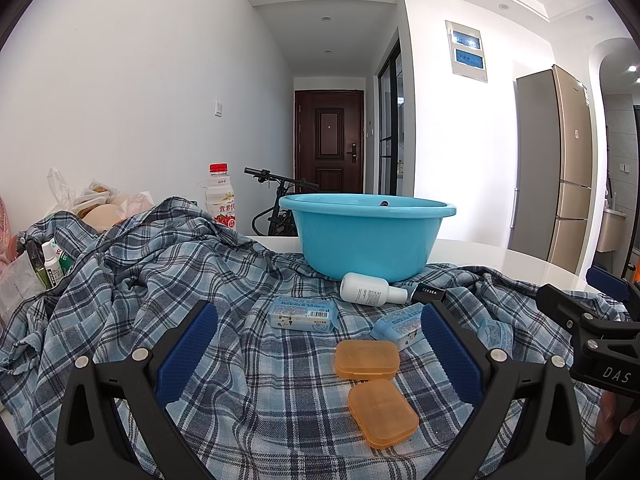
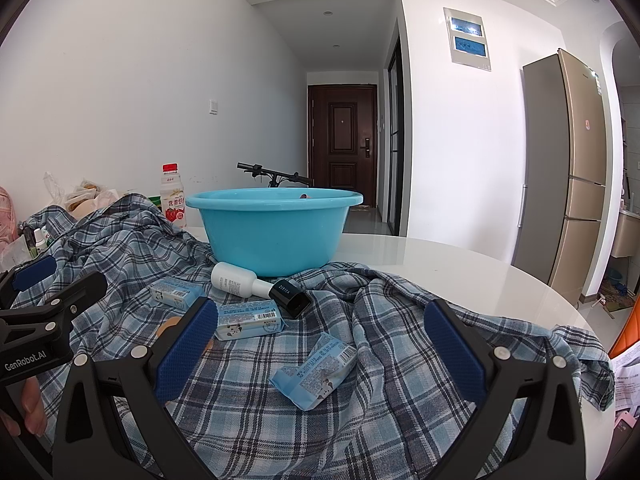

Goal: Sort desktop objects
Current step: 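Move both tools toward the soap items on the plaid shirt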

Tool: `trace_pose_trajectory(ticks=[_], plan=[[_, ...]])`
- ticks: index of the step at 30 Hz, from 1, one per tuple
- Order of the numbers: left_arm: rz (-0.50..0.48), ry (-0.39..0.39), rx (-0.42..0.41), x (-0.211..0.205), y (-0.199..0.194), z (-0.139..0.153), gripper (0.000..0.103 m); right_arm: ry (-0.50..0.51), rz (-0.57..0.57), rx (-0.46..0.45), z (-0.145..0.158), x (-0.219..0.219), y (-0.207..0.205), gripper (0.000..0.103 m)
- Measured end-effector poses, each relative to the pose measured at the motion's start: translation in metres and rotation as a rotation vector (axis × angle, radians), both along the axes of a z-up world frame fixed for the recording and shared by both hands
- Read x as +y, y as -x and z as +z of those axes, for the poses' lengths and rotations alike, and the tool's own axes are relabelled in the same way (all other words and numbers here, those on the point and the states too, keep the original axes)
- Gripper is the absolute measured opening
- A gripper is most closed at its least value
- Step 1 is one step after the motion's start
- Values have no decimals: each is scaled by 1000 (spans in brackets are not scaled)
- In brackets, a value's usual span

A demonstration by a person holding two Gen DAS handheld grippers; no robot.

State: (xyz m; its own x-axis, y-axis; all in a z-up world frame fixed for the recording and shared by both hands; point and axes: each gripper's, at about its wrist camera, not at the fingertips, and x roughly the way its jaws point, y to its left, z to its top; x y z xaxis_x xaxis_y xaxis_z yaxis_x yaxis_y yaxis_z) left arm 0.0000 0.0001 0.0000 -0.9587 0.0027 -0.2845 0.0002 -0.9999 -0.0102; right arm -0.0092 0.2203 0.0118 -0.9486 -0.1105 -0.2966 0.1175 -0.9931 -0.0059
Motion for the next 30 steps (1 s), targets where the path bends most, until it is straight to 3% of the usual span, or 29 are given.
trace_pose_trajectory(ticks=[30], plan=[[-26,3,-11,5,-1,0,103,0,3,-2,-1,0,1,103]])
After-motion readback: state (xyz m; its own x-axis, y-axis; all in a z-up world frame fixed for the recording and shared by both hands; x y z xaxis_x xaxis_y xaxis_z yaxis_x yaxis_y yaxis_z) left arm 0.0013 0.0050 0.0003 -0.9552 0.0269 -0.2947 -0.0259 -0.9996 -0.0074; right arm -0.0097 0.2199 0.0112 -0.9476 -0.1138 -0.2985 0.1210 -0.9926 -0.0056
